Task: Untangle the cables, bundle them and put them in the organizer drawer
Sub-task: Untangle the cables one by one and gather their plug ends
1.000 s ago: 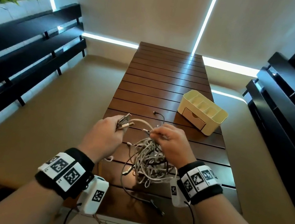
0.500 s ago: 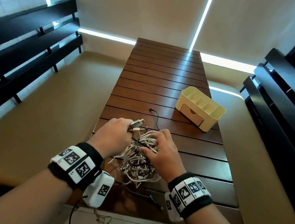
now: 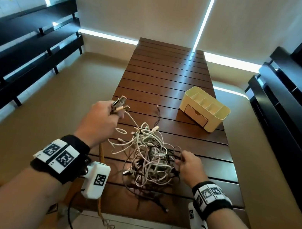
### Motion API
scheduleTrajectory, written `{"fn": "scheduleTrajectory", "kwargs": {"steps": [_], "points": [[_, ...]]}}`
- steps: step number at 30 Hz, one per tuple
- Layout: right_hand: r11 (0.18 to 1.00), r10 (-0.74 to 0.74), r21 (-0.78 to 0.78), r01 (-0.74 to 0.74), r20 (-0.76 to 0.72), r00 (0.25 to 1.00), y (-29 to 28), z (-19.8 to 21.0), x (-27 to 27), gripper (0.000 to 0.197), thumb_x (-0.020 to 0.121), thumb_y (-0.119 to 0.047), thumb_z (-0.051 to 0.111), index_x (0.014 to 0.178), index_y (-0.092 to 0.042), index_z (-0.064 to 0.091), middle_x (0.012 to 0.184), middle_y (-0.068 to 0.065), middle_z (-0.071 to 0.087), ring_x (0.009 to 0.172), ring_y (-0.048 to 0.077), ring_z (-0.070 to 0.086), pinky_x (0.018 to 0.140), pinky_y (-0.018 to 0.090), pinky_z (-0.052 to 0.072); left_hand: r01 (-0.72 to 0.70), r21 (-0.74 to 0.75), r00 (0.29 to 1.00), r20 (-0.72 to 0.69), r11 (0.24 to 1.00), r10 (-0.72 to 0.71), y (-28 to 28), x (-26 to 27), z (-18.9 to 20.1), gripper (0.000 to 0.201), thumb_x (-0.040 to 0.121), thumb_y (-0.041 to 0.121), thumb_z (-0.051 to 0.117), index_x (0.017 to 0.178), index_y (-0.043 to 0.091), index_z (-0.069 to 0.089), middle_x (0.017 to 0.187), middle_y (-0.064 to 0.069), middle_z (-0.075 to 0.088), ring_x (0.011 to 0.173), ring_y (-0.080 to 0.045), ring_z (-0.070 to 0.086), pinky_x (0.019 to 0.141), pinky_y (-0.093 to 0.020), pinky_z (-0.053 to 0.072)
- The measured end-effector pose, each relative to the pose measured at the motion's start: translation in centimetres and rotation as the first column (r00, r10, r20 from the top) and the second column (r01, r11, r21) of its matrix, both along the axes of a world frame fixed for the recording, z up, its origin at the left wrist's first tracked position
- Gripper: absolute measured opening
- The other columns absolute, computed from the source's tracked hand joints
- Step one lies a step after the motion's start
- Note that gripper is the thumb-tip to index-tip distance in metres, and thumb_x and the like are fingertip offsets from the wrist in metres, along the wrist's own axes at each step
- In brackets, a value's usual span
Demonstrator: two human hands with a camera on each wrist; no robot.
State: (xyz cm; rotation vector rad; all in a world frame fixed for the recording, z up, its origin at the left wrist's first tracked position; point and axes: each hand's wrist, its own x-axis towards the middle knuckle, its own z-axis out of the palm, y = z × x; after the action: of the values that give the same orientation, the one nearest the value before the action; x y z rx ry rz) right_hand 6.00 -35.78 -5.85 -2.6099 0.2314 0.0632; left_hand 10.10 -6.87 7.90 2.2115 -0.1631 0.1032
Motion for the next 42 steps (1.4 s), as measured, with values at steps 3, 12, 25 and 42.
{"fn": "scheduleTrajectory", "kwargs": {"steps": [3, 12, 25, 42], "points": [[0.998, -0.064, 0.017, 0.068, -0.16, 0.985, -1.0, 1.5, 1.3, 0.01, 0.09, -0.014, 0.063, 0.096, -0.021, 0.06, 0.111, 0.006, 0.061, 0.103, 0.028, 0.059, 0.091, 0.038, 0.05, 0.054, 0.041, 0.999, 0.008, 0.998, -0.054, -0.3, -0.4, 0.4, 0.025, 0.099, 0.017, 0.055, 0.077, 0.011, 0.065, 0.054, 0.004, 0.048, 0.04, -0.004, 0.038, 0.042, -0.017, 0.029], [0.796, 0.279, 0.48, -0.369, 0.251, 0.927, 7.0, 12.8, 0.4, 0.026, 0.096, -0.016, 0.062, 0.117, -0.031, 0.056, 0.111, -0.011, 0.061, 0.099, -0.001, 0.061, 0.084, 0.016, 0.054, 0.172, 0.042, 0.985, -0.009, 0.984, -0.172, -2.1, -1.0, 0.7, 0.024, 0.096, 0.012, 0.056, 0.073, 0.017, 0.064, 0.053, 0.009, 0.05, 0.043, -0.004, 0.04, 0.046, -0.022, 0.034], [0.79, 0.179, 0.469, -0.394, 0.438, 0.881, 7.9, 9.8, 1.8, 0.008, 0.093, -0.01, 0.067, 0.097, -0.013, 0.073, 0.085, -0.009, 0.067, 0.074, 0.003, 0.06, 0.068, 0.015, 0.047, 0.073, 0.086, 0.993, -0.104, 0.994, -0.064, 0.7, -1.6, -1.7, 0.026, 0.097, 0.013, 0.056, 0.074, 0.015, 0.068, 0.048, 0.012, 0.046, 0.038, 0.001, 0.041, 0.041, -0.015, 0.029], [0.909, 0.121, 0.346, -0.23, 0.309, 0.943, 8.7, 4.4, -0.7, 0.01, 0.092, -0.027, 0.069, 0.094, -0.02, 0.063, 0.089, -0.01, 0.062, 0.078, 0.003, 0.059, 0.07, 0.025, 0.056, 0.174, 0.199, 0.984, 0.002, 0.964, -0.178, -2.4, -1.6, -0.4, 0.029, 0.096, 0.012, 0.052, 0.072, 0.024, 0.061, 0.062, 0.006, 0.059, 0.05, -0.004, 0.05, 0.047, -0.016, 0.033]]}}
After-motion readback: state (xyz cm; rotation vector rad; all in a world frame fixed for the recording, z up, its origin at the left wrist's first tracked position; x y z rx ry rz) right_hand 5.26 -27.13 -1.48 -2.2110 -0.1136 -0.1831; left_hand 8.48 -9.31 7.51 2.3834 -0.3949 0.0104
